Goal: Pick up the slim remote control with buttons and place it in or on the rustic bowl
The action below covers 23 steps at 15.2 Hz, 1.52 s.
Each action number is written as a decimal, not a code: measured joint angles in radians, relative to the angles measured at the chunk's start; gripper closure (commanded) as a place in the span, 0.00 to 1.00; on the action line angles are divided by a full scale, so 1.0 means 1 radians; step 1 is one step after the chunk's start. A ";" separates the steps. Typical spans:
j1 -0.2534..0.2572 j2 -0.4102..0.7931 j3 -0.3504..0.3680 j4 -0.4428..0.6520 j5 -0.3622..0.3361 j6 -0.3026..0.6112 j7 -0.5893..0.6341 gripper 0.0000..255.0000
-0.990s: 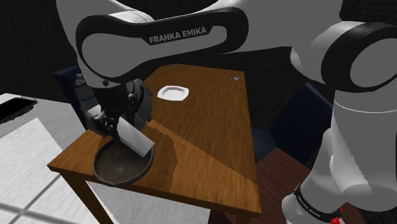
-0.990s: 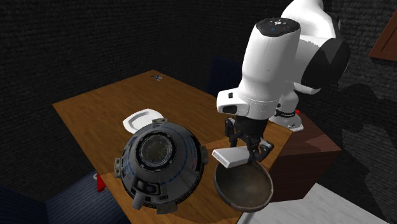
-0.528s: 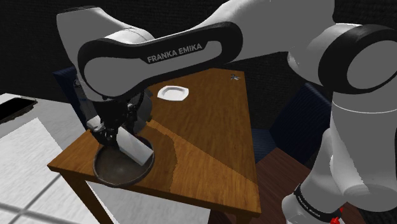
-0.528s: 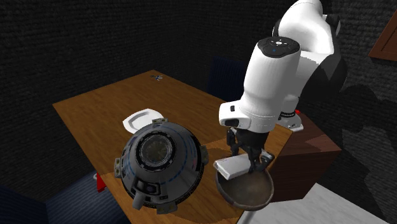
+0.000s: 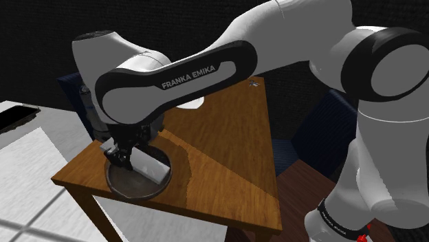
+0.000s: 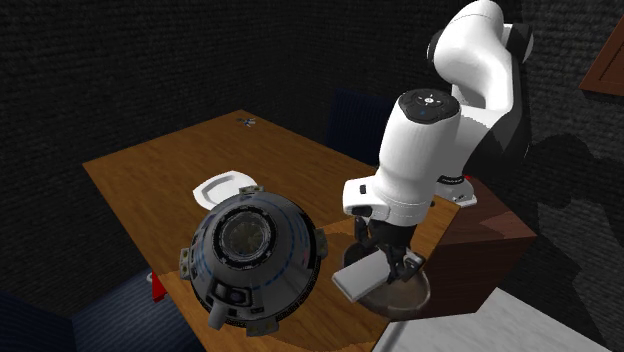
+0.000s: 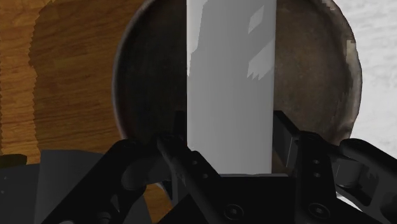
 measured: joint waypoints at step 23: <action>0.005 -0.015 0.005 0.100 0.008 -0.112 -0.007 0.00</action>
